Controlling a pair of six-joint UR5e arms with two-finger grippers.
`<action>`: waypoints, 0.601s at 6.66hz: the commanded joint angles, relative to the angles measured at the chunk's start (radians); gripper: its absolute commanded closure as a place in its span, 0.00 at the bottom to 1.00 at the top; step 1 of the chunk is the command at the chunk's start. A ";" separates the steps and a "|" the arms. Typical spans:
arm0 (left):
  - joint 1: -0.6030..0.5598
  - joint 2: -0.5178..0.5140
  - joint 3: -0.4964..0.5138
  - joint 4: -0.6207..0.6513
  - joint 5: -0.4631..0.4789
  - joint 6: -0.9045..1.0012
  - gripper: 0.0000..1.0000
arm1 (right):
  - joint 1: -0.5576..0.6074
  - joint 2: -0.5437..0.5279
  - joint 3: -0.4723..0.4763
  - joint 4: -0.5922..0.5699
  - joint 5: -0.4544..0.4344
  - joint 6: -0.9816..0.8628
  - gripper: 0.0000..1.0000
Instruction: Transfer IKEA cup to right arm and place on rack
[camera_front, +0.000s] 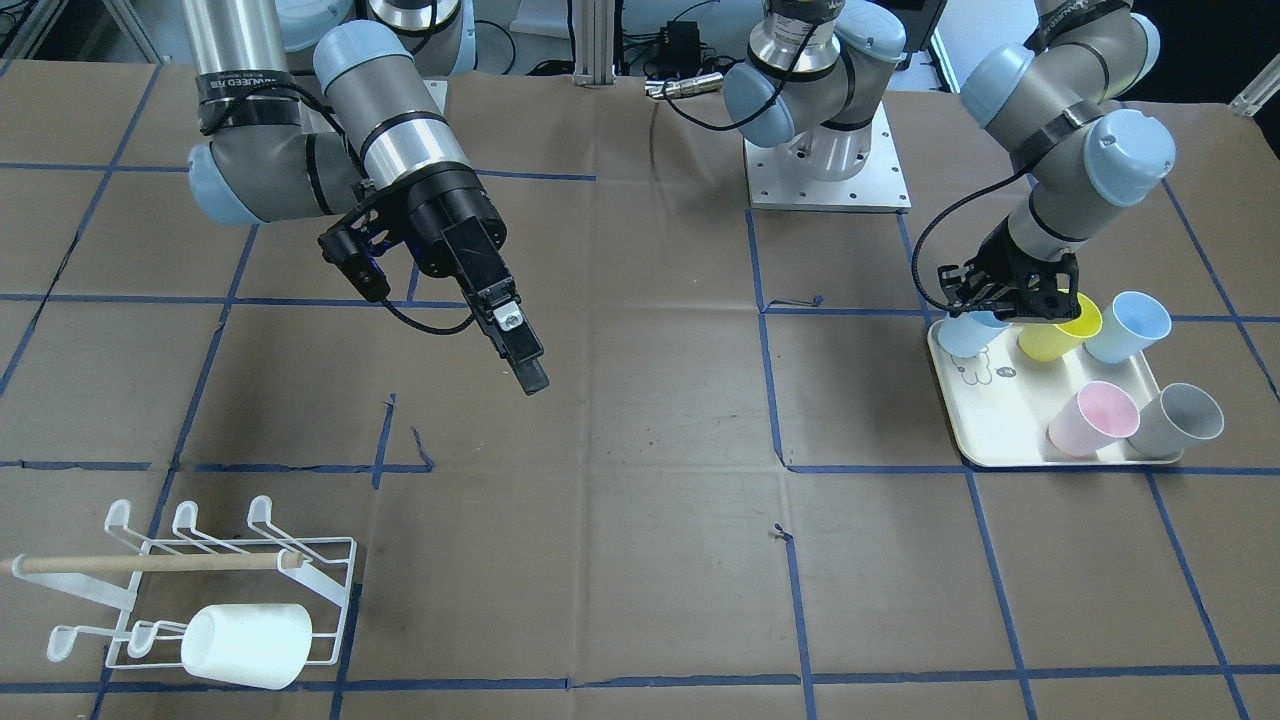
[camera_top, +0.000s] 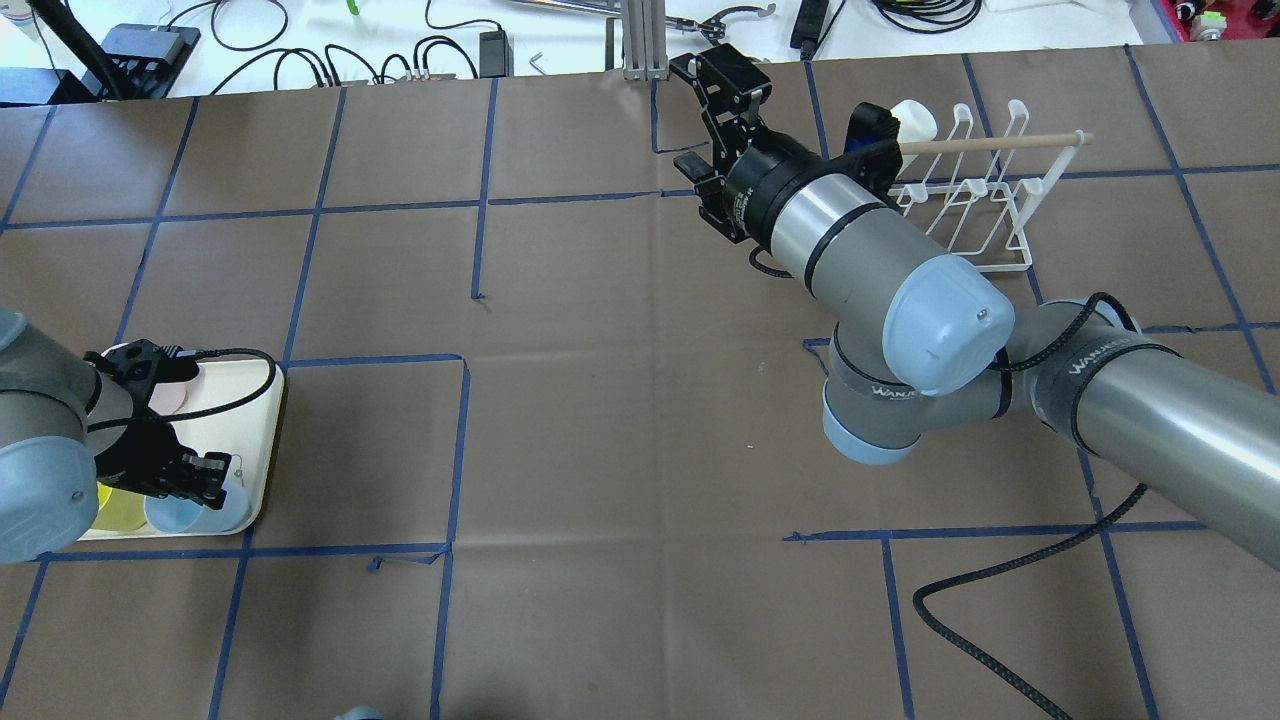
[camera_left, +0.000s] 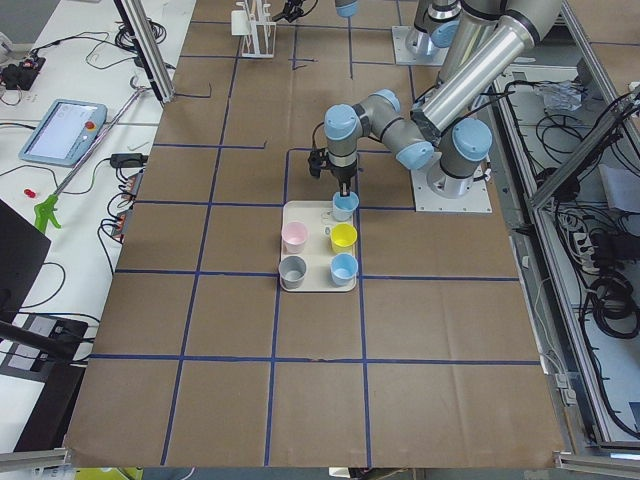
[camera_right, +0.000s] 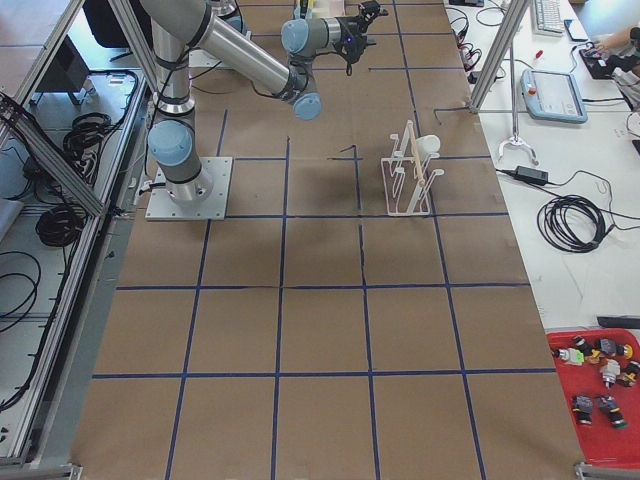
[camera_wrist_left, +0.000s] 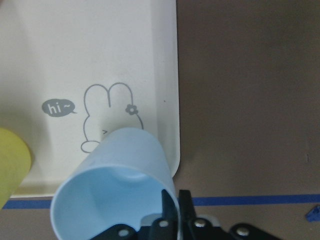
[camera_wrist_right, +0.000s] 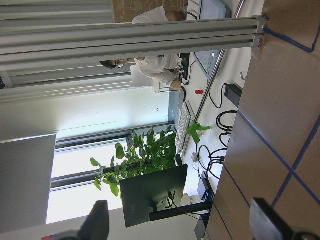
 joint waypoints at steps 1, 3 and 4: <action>0.001 0.074 0.064 -0.090 -0.002 0.009 1.00 | -0.002 0.006 -0.005 0.001 0.000 0.000 0.00; -0.057 0.108 0.236 -0.262 -0.039 -0.003 1.00 | -0.010 0.006 -0.002 0.001 0.000 0.000 0.00; -0.118 0.103 0.329 -0.314 -0.039 0.000 1.00 | -0.010 0.009 0.001 0.001 0.000 0.000 0.00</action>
